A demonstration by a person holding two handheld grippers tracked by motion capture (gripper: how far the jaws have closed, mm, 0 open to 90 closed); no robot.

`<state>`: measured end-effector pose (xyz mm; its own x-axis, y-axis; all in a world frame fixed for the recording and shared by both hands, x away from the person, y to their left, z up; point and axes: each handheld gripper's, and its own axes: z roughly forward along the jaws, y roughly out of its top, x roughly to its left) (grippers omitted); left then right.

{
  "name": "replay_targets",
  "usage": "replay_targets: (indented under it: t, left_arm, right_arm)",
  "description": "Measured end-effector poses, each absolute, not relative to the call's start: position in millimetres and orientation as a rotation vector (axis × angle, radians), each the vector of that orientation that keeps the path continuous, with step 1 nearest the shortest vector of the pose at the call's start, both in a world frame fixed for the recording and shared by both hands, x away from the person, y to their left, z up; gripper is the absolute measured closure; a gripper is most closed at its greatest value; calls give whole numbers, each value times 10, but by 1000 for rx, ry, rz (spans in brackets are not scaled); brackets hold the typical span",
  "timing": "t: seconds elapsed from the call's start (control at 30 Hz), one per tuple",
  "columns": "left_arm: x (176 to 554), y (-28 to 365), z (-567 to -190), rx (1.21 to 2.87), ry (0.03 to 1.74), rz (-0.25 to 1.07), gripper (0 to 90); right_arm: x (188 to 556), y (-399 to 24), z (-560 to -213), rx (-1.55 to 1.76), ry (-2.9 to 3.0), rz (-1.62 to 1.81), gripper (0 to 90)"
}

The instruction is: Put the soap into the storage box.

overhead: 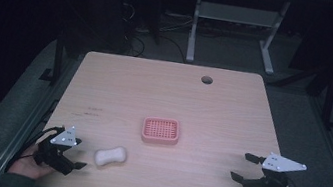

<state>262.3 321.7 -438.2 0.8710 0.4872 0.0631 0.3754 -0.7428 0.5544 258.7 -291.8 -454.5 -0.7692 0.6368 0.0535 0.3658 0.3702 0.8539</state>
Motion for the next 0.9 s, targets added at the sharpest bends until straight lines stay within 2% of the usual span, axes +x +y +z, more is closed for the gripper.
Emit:
replay_targets:
  t: [0.9]
  left_arm:
    - [2638, 3013, -4354, 2546, 562, 255, 176]
  right_arm:
    - [2590, -2879, -4546, 853, 2362, 1314, 135]
